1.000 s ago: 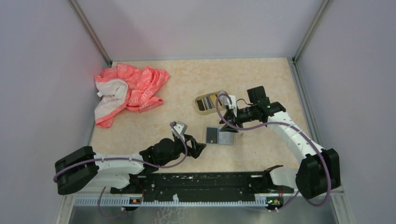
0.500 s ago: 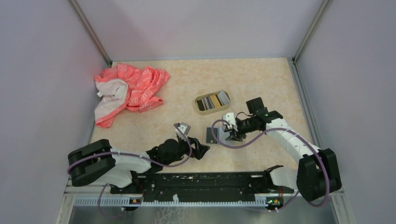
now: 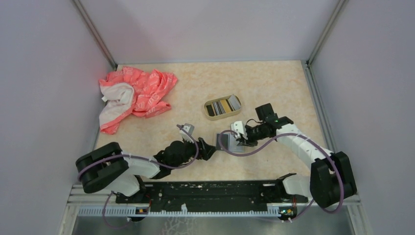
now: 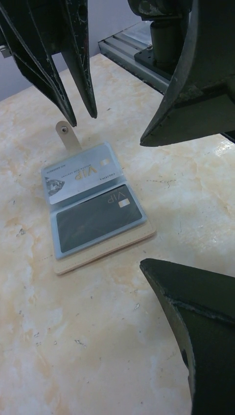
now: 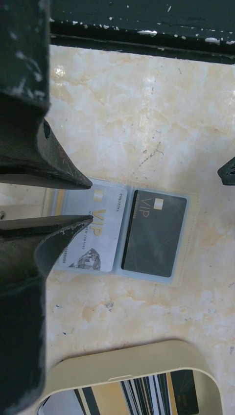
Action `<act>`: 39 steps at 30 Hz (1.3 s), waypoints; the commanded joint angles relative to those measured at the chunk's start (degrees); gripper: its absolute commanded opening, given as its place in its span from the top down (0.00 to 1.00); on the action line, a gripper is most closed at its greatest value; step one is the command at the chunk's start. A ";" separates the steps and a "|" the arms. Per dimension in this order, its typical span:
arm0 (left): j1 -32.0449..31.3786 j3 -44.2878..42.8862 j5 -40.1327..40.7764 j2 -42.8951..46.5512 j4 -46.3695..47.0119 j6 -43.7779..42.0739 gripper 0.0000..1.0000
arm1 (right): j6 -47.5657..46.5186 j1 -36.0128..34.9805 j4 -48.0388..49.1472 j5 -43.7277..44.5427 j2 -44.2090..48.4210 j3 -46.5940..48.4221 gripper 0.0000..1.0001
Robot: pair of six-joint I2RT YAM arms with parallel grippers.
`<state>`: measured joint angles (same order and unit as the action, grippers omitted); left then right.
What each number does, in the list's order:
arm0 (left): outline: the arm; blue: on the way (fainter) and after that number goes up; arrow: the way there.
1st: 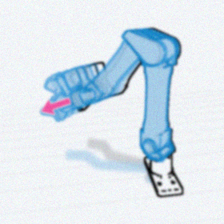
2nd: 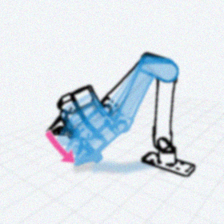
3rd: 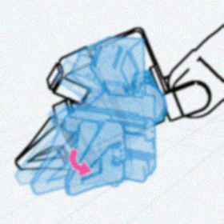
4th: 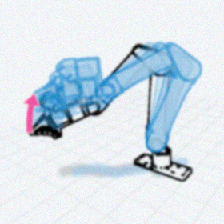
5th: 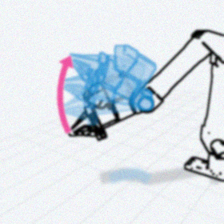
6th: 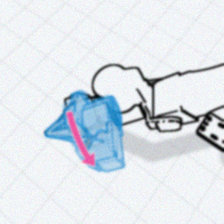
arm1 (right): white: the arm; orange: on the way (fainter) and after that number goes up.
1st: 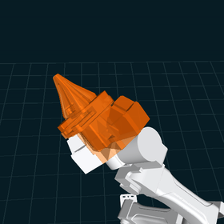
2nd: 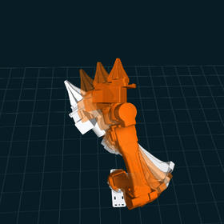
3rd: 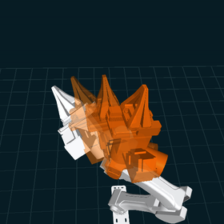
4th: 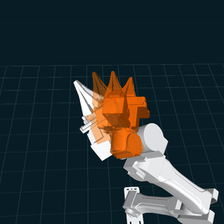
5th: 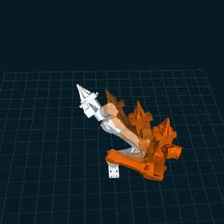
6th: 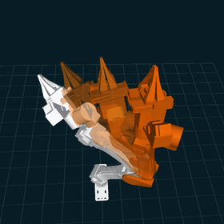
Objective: Put the credit cards into the card holder
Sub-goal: Insert the credit card into the card slot, then turn over the card slot in the card holder.
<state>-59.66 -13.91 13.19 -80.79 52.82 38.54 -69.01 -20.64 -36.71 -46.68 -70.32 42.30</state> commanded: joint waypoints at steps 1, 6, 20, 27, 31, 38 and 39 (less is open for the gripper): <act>1.31 -1.31 -4.37 -2.04 2.62 2.57 0.14 | 0.53 -2.00 3.54 3.03 -1.63 -0.65 0.76; 3.87 -3.18 -7.85 -5.83 3.50 3.74 0.28 | 3.20 -3.23 6.13 7.07 -3.66 -1.19 0.80; 8.86 -8.24 -22.48 -18.68 11.81 7.34 0.47 | 4.23 -4.49 6.15 11.34 -7.94 -0.73 0.83; 8.86 -10.41 -19.03 -17.70 2.78 6.38 0.44 | 4.15 -4.58 6.03 11.43 -8.39 -0.74 0.83; 8.85 -11.75 -18.16 -15.99 -1.71 4.92 0.42 | 4.20 -4.68 5.75 11.52 -8.69 -0.65 0.83; 8.86 -13.05 -17.13 -15.22 -5.70 3.85 0.39 | 4.22 -4.67 5.68 11.52 -8.86 -0.64 0.83; 8.86 -13.11 -17.33 -15.38 -5.74 3.83 0.39 | 4.16 -4.67 5.62 11.54 -8.92 -0.60 0.83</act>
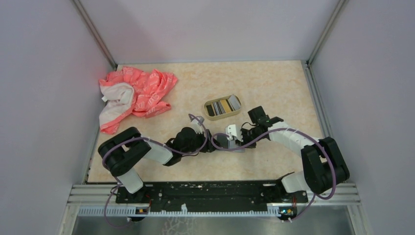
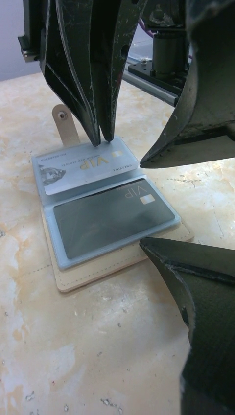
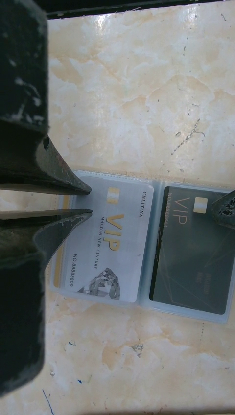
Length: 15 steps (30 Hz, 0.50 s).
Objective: Put the credit cards into the card holder
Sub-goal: Turn over the card slot in the card holder.
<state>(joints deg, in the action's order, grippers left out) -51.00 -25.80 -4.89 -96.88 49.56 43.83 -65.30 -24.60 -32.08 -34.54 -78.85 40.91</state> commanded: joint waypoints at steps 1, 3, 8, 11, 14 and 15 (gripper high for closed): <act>0.20 -1.34 0.60 0.46 -2.48 -1.35 0.39 | 0.46 -0.73 0.96 -0.61 -0.42 0.82 0.83; 0.20 -1.63 0.06 0.00 -2.51 -1.15 0.39 | 0.48 -0.80 0.91 -0.61 -0.43 0.84 0.83; 0.20 -2.32 -1.80 -1.29 -1.70 -0.65 0.39 | 0.52 -0.80 0.85 -0.61 -0.60 0.84 0.83; 0.20 -2.23 -3.83 -2.01 0.57 0.18 0.40 | 0.46 -0.82 0.79 -0.61 -0.60 0.84 0.83; 0.20 -2.03 -5.27 -2.32 2.35 1.04 0.41 | 0.36 -0.87 0.71 -0.61 -0.69 0.93 0.83; 0.18 -1.87 -5.59 -2.30 3.02 1.27 0.42 | 0.35 -0.89 0.67 -0.60 -0.65 0.93 0.83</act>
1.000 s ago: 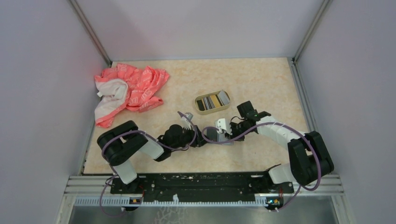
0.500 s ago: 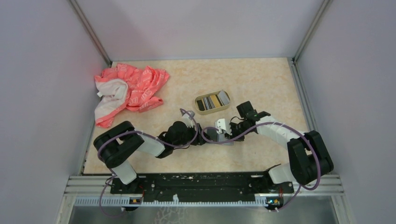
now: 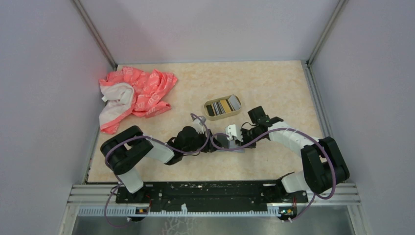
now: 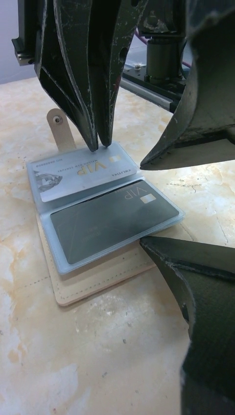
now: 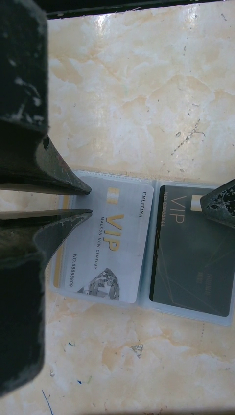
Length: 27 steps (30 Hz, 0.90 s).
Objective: Put the credit cards into the card holder
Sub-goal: Turn over the card slot in the card holder.
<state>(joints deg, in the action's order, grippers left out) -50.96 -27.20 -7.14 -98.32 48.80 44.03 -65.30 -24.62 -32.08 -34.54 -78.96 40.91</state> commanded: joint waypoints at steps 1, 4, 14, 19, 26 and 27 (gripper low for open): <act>0.14 -0.34 -3.59 -0.64 4.18 1.34 0.43 | 0.38 -0.87 0.69 -0.61 -0.56 0.93 0.83; 0.07 0.03 -4.32 0.38 4.87 1.82 0.45 | 0.35 -0.87 0.65 -0.69 -0.58 0.93 0.83; -0.02 0.23 -5.78 2.68 6.15 2.01 0.45 | 5.51 -0.40 -1.24 -5.20 0.04 4.84 0.78; -0.02 -0.75 -7.98 0.59 8.89 2.37 0.44 | 9.04 2.83 -2.26 -11.79 1.20 6.30 0.72; -0.02 -2.41 -10.86 -3.38 13.68 3.90 0.43 | 26.77 6.44 3.38 -14.66 -0.65 7.03 0.62; -0.02 -2.60 -11.22 -3.86 14.26 4.14 0.43 | 30.41 6.57 4.12 -14.67 -1.75 7.78 0.61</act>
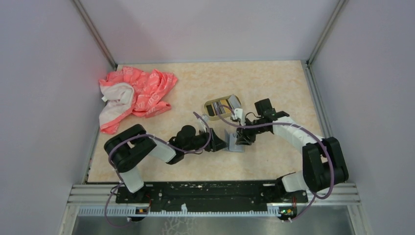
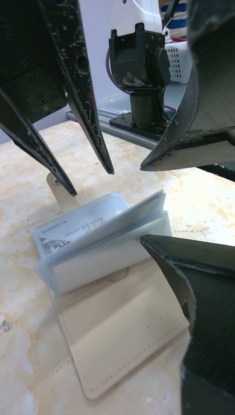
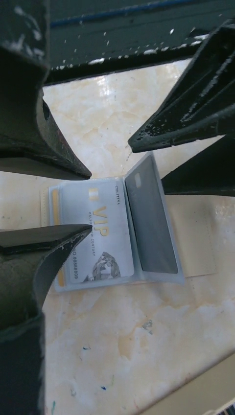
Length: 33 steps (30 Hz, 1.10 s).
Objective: Put the credit cards into the card holder
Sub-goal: Turn over the card slot in the card holder.
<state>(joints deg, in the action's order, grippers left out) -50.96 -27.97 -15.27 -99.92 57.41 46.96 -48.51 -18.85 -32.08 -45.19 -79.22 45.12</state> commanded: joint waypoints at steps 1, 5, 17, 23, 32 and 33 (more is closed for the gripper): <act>-0.03 -1.97 -3.52 -2.82 6.29 1.51 0.43 | 17.03 0.95 4.17 -4.01 -2.89 4.54 0.61; -0.02 -2.09 -4.06 -4.34 8.07 2.25 0.43 | 25.54 1.94 2.62 -6.61 -7.80 8.27 0.54; -0.02 -2.00 -3.72 -4.92 8.77 2.39 0.42 | 33.38 2.59 6.89 -9.05 -11.11 6.83 0.49; -0.02 -0.86 -1.69 -3.38 7.27 1.49 0.43 | 34.34 3.08 6.71 -4.30 -12.16 7.17 0.52; -0.02 1.17 2.72 0.74 1.96 -0.91 0.42 | 34.22 3.71 6.25 -3.94 -12.26 7.51 0.51; -0.02 1.40 3.17 1.11 1.58 -1.10 0.42 | 34.08 3.79 6.24 -3.11 -12.20 7.48 0.52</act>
<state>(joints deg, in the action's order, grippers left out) -50.96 -27.57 -14.81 -101.10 60.38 47.83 -14.70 -15.59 -26.98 -49.78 -91.57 51.07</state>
